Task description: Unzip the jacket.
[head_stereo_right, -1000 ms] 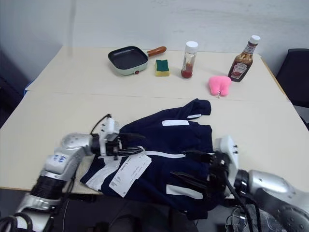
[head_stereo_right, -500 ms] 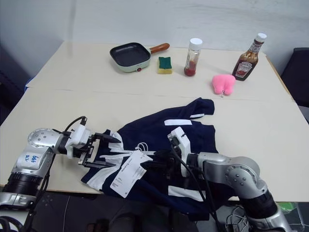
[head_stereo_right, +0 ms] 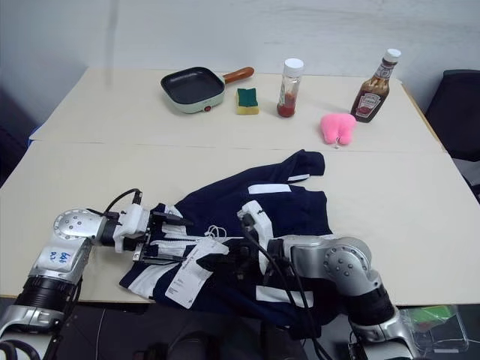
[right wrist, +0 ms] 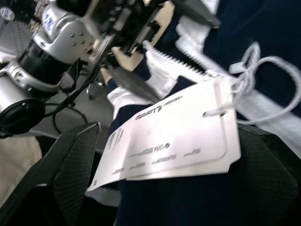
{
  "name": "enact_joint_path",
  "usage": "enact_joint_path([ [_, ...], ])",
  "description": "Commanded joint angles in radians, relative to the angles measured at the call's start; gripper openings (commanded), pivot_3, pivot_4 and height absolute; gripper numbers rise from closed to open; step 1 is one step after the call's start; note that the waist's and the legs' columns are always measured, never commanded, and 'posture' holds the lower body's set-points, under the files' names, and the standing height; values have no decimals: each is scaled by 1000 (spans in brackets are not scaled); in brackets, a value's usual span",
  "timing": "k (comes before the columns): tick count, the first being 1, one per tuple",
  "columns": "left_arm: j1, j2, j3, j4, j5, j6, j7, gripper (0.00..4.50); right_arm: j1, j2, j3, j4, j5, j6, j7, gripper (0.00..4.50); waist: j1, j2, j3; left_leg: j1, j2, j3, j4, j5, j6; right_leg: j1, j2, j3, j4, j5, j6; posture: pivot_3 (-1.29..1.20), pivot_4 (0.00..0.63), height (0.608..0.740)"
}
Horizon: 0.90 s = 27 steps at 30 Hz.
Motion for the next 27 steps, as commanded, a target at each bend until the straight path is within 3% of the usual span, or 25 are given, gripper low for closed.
enact_joint_path([
  [1,3,7,-1,13,23,-27,13,4258,0,24,-6,13,29,50,-3,4500,0,0,0,0,0,0,0,0,0,0,0,0,0,0,0,0,150,740],
  [4,6,4,-1,21,30,-38,13,4258,12,44,-4,36,29,84,-3,4500,-1,0,0,0,0,0,0,0,0,0,0,0,0,0,0,0,150,740],
  [7,10,0,-4,27,34,-50,12,4273,10,91,-3,74,-6,73,-18,3937,-1,0,0,0,0,0,0,0,0,0,0,0,0,0,0,0,150,740],
  [12,-6,-9,-37,57,90,-62,44,4273,7,141,-18,112,-41,43,34,2328,-3,0,0,0,0,0,0,0,0,0,0,0,0,0,0,0,150,740],
  [18,-13,-20,-73,87,143,-11,99,4273,-19,73,-81,118,-5,70,168,195,5,1,-1,1,-1,-1,1,0,1,2,-1,-1,0,0,0,0,150,740],
  [23,-8,-10,-116,133,175,98,129,4273,-23,84,-264,154,233,58,75,37,6,5,-5,3,-1,-1,1,0,1,5,-2,-1,0,0,0,0,150,740],
  [27,0,-3,-141,136,181,133,136,4273,51,-14,-336,121,352,60,23,37,6,11,-10,5,-1,-2,-1,0,1,7,-2,-1,-1,0,0,0,150,740],
])
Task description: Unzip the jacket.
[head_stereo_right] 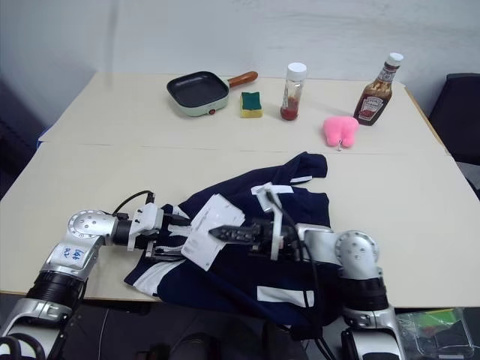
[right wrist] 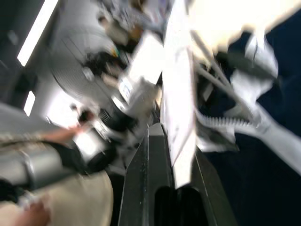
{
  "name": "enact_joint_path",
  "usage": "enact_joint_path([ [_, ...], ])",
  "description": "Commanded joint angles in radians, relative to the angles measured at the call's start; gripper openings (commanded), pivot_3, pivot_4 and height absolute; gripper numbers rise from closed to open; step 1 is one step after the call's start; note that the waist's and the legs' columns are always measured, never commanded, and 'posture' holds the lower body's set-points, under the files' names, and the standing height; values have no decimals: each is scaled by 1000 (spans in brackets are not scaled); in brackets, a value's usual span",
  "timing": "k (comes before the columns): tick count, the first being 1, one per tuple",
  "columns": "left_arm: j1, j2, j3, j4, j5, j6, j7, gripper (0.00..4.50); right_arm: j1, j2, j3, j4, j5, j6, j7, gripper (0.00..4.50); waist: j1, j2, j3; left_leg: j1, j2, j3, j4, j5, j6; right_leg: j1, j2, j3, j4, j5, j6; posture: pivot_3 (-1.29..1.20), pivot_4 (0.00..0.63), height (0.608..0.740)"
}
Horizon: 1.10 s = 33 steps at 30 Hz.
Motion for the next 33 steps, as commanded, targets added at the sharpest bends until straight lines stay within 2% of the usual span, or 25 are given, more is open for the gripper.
enact_joint_path([
  [1,43,21,-60,68,99,92,35,4273,67,-95,-72,-50,115,-3,-25,37,0,2,-1,0,0,0,0,0,0,0,0,0,0,0,0,0,150,740],
  [7,33,22,-70,96,100,152,57,4273,208,-287,-249,-112,265,-94,-8,37,0,10,-6,4,0,0,-3,-3,7,6,0,0,-5,0,0,0,150,740],
  [9,33,21,-72,120,114,139,79,4273,277,-338,-323,-121,320,-141,-25,37,-1,10,-6,17,0,0,-11,-3,7,18,1,0,-12,0,0,0,150,740],
  [12,40,19,-78,147,121,123,104,4273,396,-405,-454,-149,323,-186,4,37,0,10,-7,24,0,0,-18,-3,7,30,1,1,-18,0,0,0,150,740],
  [15,52,17,-81,161,122,108,123,4273,520,-473,-592,-147,280,-199,66,37,1,13,-9,33,-1,2,-27,-3,7,36,1,3,-21,0,0,0,150,740],
  [18,61,9,-76,158,110,105,137,4273,598,-518,-695,-103,236,-224,104,37,0,13,-10,35,0,2,-28,-3,7,38,1,3,-23,0,0,0,150,740],
  [21,84,2,-71,131,96,110,149,4273,639,-547,-768,-89,151,-268,116,37,-2,19,-13,37,0,2,-30,-3,7,40,1,4,-25,0,0,0,150,740],
  [25,103,4,-73,107,91,107,141,4273,726,-585,-781,-118,-160,-403,315,37,-1,22,-15,39,0,2,-34,-3,6,41,2,4,-28,0,0,0,150,740],
  [27,107,4,-67,101,86,105,143,4273,744,-590,-786,-79,-315,-533,389,37,-1,23,-15,39,0,3,-37,-2,6,41,3,4,-30,0,0,0,150,740],
  [33,111,5,-60,109,89,108,150,4273,686,-589,-837,82,-519,-714,434,37,0,22,-15,42,0,4,-42,-1,3,42,3,4,-31,0,0,0,150,740],
])
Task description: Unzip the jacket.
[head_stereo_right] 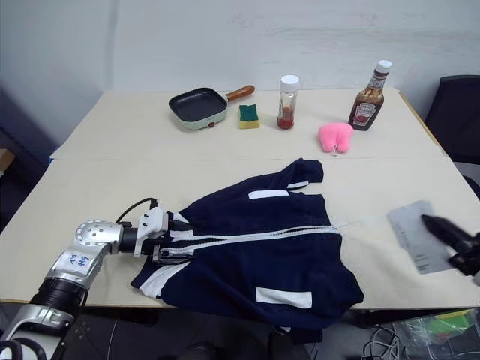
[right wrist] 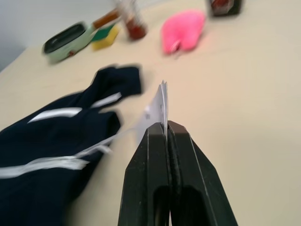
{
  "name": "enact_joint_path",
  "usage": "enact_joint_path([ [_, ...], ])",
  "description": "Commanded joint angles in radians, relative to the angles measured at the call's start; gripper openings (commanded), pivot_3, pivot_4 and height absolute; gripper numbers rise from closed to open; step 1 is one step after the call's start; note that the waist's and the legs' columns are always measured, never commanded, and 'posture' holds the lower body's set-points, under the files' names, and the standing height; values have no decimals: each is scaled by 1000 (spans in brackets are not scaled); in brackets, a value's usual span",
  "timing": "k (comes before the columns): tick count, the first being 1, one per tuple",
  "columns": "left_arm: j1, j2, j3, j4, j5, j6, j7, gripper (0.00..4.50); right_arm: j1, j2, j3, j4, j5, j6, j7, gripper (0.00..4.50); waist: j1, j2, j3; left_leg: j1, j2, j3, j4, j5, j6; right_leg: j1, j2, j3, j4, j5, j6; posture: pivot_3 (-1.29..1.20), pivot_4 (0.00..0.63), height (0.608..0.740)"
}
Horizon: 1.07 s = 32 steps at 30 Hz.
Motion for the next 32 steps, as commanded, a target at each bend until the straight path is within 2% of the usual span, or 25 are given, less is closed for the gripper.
enact_joint_path([
  [1,66,15,-36,95,86,53,38,4273,-17,-16,-64,76,-114,-106,23,37,0,0,0,1,0,0,-1,1,-1,1,0,0,0,0,0,0,150,740],
  [5,72,12,-27,68,66,44,32,4273,23,-34,-46,130,-235,-159,98,37,11,1,1,3,0,0,-3,1,-1,2,0,0,-3,0,0,0,150,740],
  [11,90,-1,83,-56,-106,80,-26,4387,54,-3,-31,32,-229,-112,162,5,19,1,3,0,0,1,-5,-1,-1,1,-1,0,-7,0,0,0,150,740],
  [12,97,10,111,-97,-142,93,-43,4500,64,7,-40,25,-252,-140,164,423,20,1,3,-4,0,0,-4,-1,-1,-3,-1,0,-6,0,0,0,150,740],
  [13,103,23,143,-135,-178,115,-53,4500,97,11,-50,1,-251,-143,202,612,21,-1,4,-7,0,0,-4,0,-1,-8,-1,0,-5,0,0,0,150,740],
  [16,134,108,266,-250,-318,245,-104,4500,259,35,-74,-125,-348,-307,395,1708,22,-10,12,-12,2,0,-4,4,-8,-18,2,0,-3,-1,-1,0,150,740],
  [17,144,132,308,-267,-334,244,-106,4500,305,40,-87,-153,-384,-383,464,1897,22,-12,14,-13,3,0,-4,3,-9,-18,2,-1,-3,-1,-2,0,150,740],
  [20,213,216,410,-314,-350,245,-132,4500,363,66,-143,-215,-374,-481,570,2853,21,-13,15,-24,3,-1,-2,3,-9,-28,2,-2,-4,-1,-2,0,150,740],
  [22,322,261,473,-365,-346,233,-172,4500,388,82,-115,-264,-406,-609,677,3416,9,-13,15,-24,3,1,-1,3,-9,-28,2,-2,-5,-1,-1,0,150,740],
  [25,488,262,535,-410,-307,143,-200,4500,339,107,-5,-314,-434,-690,683,4415,-3,-15,16,-24,3,2,-2,1,-7,-27,1,-1,-6,-1,-1,0,150,740],
  [29,620,207,578,-422,-232,26,-126,4500,218,154,187,-275,-531,-797,639,4467,-2,-26,23,-24,3,1,0,2,-8,-28,0,-2,-6,-1,-2,0,150,740],
  [32,648,168,579,-464,-213,-12,-76,4500,139,177,267,-179,-596,-872,615,4467,8,-27,25,-24,2,0,2,2,-7,-27,-1,-2,-3,-1,-2,0,150,740],
])
